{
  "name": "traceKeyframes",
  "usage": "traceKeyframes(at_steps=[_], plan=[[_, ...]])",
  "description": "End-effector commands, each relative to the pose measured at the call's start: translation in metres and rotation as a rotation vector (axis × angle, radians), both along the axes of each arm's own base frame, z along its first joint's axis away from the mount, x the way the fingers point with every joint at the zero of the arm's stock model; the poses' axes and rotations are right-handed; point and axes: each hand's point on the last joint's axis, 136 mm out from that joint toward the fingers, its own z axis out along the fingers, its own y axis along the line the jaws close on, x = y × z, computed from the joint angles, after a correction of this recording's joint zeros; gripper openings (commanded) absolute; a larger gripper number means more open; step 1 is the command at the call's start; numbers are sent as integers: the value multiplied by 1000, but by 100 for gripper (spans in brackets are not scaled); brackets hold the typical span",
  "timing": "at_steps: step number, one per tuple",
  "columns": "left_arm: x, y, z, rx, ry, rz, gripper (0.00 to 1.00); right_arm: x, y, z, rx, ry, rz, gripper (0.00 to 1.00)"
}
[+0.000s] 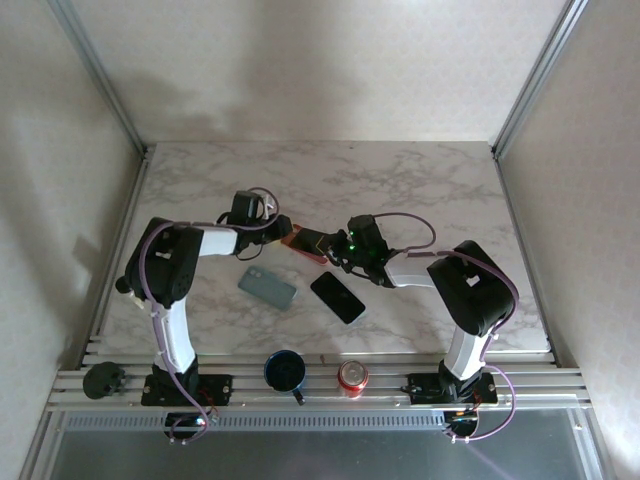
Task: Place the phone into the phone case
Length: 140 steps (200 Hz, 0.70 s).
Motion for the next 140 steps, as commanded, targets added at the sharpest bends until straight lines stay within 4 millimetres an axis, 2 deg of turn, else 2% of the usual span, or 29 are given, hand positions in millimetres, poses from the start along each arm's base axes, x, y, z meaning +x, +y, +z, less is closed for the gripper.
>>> traceKeyframes(at_steps=[1, 75, 140], plan=[[-28, -9, -15, -18, 99, -22, 29, -7, -6, -21, -68, 85, -8, 0], [-30, -14, -11, -44, 95, -25, 30, 0, 11, -35, -90, 119, 55, 0], [-31, -21, -5, -61, 89, -32, 30, 1, 16, -49, -87, 151, 79, 0]])
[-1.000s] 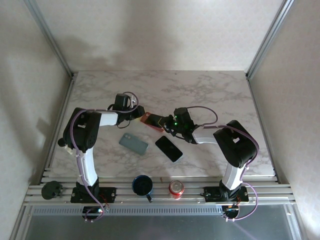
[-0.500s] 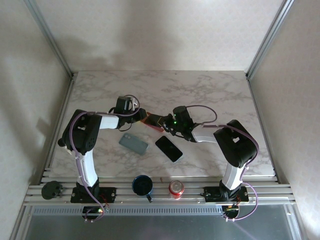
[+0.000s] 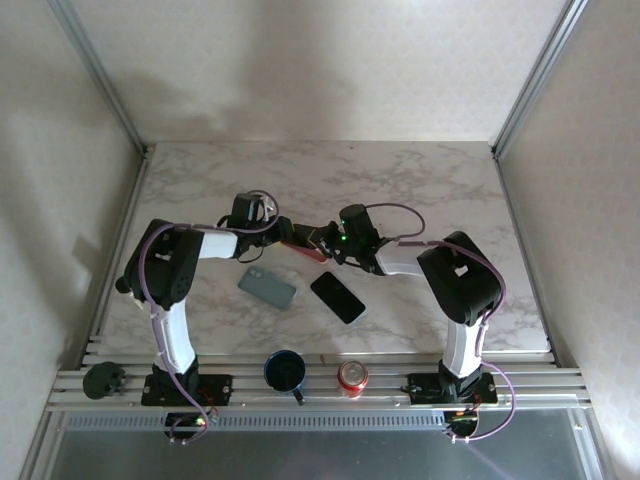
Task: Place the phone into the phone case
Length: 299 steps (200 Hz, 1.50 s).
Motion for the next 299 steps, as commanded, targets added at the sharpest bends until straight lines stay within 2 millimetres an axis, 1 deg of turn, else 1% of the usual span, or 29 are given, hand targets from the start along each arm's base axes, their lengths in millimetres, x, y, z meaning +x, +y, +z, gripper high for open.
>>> traceKeyframes(at_steps=[1, 53, 90, 106, 147, 156, 166, 180, 206, 226, 240, 249, 271, 299], plan=[[-28, -20, -6, -34, 81, -61, 30, -17, -7, -48, -99, 118, 29, 0], [-29, -21, -1, -43, 76, -55, 30, -21, -16, -62, -150, 142, 40, 0], [-30, -21, 1, -46, 74, -51, 30, -23, -21, -67, -203, 150, 56, 0], [-29, -20, 2, -40, 69, -46, 29, -23, -23, -69, -222, 153, 57, 8], [-31, -18, 5, -41, 59, -37, 29, -16, -25, -69, -263, 152, 39, 11], [-32, -18, 5, -40, 58, -37, 29, -14, -26, -68, -269, 148, 29, 14], [-33, -17, 5, -38, 58, -36, 29, -13, -26, -67, -271, 145, 24, 19], [-34, -15, 5, -34, 56, -31, 29, -9, -24, -62, -268, 136, 21, 20], [-36, -15, 7, -38, 50, -29, 29, -7, -24, -60, -278, 133, 23, 23], [-38, -15, 6, -39, 53, -31, 29, -5, -23, -57, -283, 129, 30, 28], [-39, -15, 7, -41, 50, -32, 29, -4, -22, -56, -287, 128, 33, 37], [-39, -15, 8, -42, 48, -32, 29, -3, -21, -54, -288, 123, 36, 41], [-40, -14, 10, -43, 45, -31, 29, 0, -22, -48, -301, 111, 36, 45], [-43, -14, 15, -48, 37, -30, 29, 4, -18, -37, -319, 98, 48, 59]])
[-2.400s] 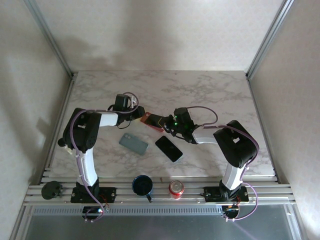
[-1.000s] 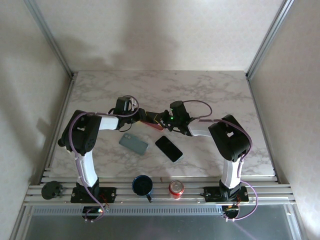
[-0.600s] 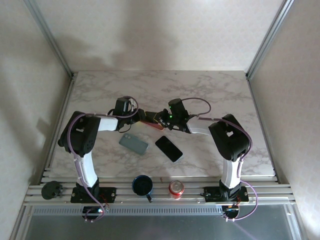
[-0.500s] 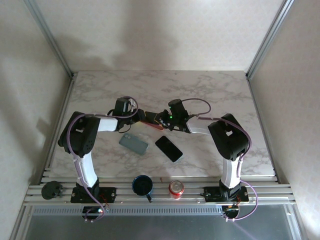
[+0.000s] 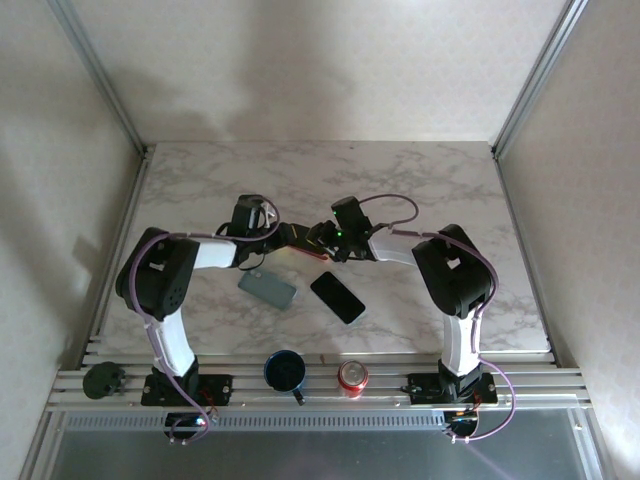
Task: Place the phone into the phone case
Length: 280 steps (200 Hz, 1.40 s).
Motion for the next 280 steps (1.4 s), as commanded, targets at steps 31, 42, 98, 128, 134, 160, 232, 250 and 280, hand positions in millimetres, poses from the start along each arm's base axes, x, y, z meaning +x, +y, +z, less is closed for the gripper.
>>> traceKeyframes(at_steps=[31, 42, 98, 128, 134, 160, 232, 250, 280], plan=[[-14, -4, 18, -28, -1, -19, 29, -2, -9, -1, -144, 41, 12, 71], [-14, -3, 23, -34, -10, -15, 29, 0, -8, 2, -157, 50, 16, 74], [-5, 6, 50, -80, -72, 28, 28, 1, -8, 10, -227, 92, 38, 82], [-2, 13, 57, -81, -92, 46, 29, 0, -8, 8, -240, 116, 32, 86], [-2, 15, 58, -79, -95, 52, 29, 0, -8, 7, -245, 121, 34, 87], [-3, 22, 57, -73, -99, 65, 29, 0, -8, 6, -266, 133, 35, 88], [-6, 26, 48, -51, -87, 59, 29, 1, -14, 20, -293, 108, 18, 93], [-5, 27, 42, -42, -76, 59, 29, -1, -16, 27, -293, 94, 19, 93], [-2, 18, 36, -43, -63, 27, 28, -7, -22, 41, -282, 5, 49, 88]])
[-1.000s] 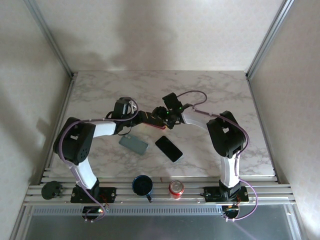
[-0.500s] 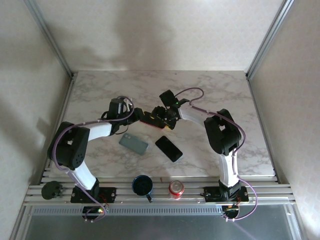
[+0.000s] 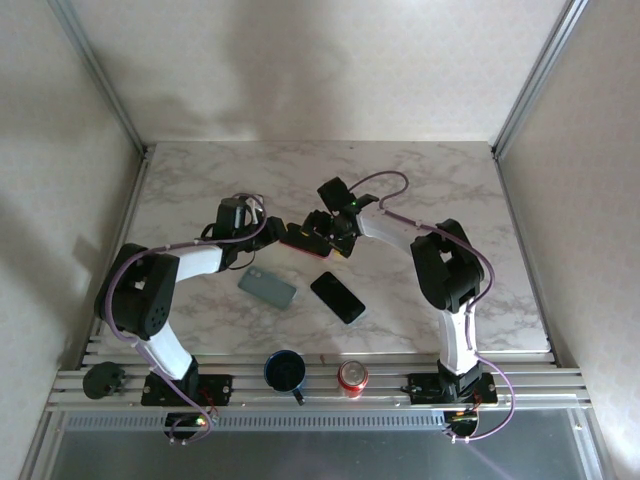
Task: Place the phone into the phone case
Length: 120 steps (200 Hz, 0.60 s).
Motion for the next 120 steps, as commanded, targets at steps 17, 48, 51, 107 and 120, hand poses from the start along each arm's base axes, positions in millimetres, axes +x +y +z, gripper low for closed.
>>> traceKeyframes(at_steps=[17, 48, 51, 107, 120], plan=[[4, -12, -10, 18, 5, -53, 22, -17, -16, 25, -2, -125, 53, 74], [6, -18, -20, 19, 27, -70, 12, -36, -29, 15, -8, -121, 89, 15], [7, -18, -19, 18, 27, -71, 12, -38, -30, 14, -8, -120, 92, 12], [18, -22, -32, 55, 62, -76, 9, -45, -34, 14, -19, -150, 154, 2], [20, -22, -37, 71, 73, -75, 9, -43, -35, 14, -29, -156, 162, 2]])
